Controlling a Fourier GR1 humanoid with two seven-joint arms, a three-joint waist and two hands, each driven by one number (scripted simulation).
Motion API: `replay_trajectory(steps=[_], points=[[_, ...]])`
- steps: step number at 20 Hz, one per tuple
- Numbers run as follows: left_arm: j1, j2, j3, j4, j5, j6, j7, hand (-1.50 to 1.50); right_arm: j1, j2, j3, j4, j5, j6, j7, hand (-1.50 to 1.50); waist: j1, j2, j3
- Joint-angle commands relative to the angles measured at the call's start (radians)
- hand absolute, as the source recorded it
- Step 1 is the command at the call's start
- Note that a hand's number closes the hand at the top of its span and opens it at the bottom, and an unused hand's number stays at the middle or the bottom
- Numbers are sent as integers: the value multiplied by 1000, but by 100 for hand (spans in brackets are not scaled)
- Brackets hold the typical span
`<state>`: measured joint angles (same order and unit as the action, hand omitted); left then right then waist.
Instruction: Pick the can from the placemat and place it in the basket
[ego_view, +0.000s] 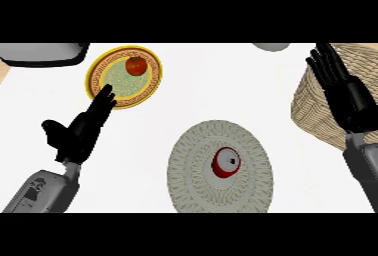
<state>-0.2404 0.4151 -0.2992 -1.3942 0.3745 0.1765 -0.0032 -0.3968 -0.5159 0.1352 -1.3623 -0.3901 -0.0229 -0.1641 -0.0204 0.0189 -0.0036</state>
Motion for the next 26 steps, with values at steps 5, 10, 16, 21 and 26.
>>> replay_trajectory(steps=[5,10,16,21,26], points=[[181,-3,12,160,16,23,87,0,-60,217,33,-106,5,-187,33,150,42,-17,2],[257,7,-37,128,-2,25,141,0,-113,429,353,-102,258,-335,67,150,71,-23,1],[244,9,-10,92,4,71,194,0,-217,476,489,34,577,-602,386,-150,34,-34,-1],[284,32,18,128,22,52,174,0,-304,234,515,111,782,-508,646,-150,-22,-54,-9],[328,19,9,96,16,66,159,0,-484,133,540,0,829,-245,939,-150,-33,-67,-6]])
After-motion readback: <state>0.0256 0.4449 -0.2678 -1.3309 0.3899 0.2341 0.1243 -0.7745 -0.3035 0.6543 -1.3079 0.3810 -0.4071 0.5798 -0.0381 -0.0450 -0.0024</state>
